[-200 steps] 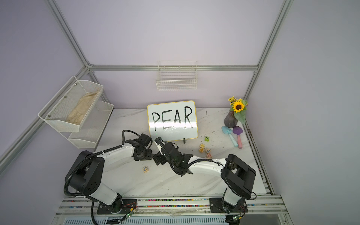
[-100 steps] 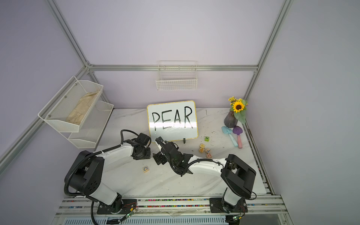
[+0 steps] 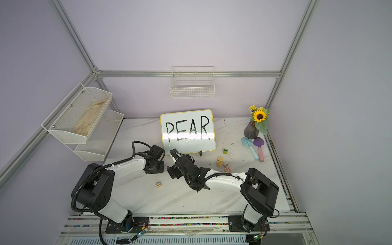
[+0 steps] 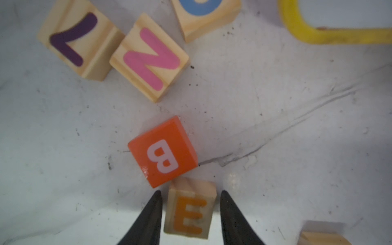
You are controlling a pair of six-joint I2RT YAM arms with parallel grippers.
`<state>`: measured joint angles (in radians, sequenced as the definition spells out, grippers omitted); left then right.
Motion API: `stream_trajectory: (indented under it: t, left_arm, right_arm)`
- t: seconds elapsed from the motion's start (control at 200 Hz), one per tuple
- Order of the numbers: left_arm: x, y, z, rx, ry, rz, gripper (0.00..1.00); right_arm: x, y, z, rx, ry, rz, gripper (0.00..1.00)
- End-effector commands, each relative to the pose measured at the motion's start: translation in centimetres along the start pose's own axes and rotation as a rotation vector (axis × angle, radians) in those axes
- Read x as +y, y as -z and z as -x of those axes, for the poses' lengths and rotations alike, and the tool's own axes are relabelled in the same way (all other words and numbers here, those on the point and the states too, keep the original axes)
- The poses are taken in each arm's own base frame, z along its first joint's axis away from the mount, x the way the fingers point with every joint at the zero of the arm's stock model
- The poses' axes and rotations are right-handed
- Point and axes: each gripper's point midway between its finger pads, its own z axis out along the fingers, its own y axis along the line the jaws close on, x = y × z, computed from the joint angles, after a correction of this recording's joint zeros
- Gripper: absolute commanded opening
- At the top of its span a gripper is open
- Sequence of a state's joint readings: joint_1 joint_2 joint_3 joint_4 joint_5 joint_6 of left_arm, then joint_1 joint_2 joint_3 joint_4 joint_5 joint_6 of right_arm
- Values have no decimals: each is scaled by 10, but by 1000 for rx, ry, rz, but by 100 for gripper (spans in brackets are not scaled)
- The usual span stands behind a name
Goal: Spell the uppercase word “pear” with letter blocks
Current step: Pick up the letter block from the center of the board.
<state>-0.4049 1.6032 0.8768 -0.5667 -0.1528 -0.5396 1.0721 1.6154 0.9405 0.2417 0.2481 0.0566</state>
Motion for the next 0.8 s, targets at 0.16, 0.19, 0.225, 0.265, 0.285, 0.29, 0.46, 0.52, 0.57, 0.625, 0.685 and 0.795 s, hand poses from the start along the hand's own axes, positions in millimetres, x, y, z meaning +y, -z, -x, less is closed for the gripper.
stream_trajectory:
  t: [0.16,0.19,0.225,0.265,0.285,0.29,0.46,0.52,0.57,0.625,0.685,0.795]
  left_arm:
    - [9,-8,-11,32,-9,43,41]
    - [9,-9,-12,35,-14,48,41]
    - [9,-10,-13,41,-20,54,41]
    - [8,-11,-13,44,-25,59,40]
    - [9,-11,-14,46,-28,63,40]
    - [8,-11,-14,47,-30,64,40]
    - [7,-12,-15,54,-49,73,39]
    - [7,-12,-16,60,-54,76,38]
    - [6,-12,-16,61,-58,75,38]
    - [5,-11,-16,62,-61,75,39]
    - [5,-11,-16,63,-62,77,40]
    - [3,-9,-16,65,-63,65,40]
  right_arm:
    - [-1,3,10,-17,10,-15,96]
    - [-1,3,10,-17,11,-15,96]
    - [-1,3,11,-18,13,-16,96]
    - [-1,3,11,-17,14,-18,96]
    - [-2,3,11,-17,14,-19,96]
    - [-2,3,11,-18,15,-20,96]
    - [-3,2,10,-16,20,-27,96]
    - [-3,2,9,-14,22,-28,96]
    - [-2,1,10,-15,23,-27,96]
    - [-2,1,9,-14,24,-27,96]
    - [-2,1,9,-13,25,-28,96]
    - [-2,1,8,-10,27,-27,96]
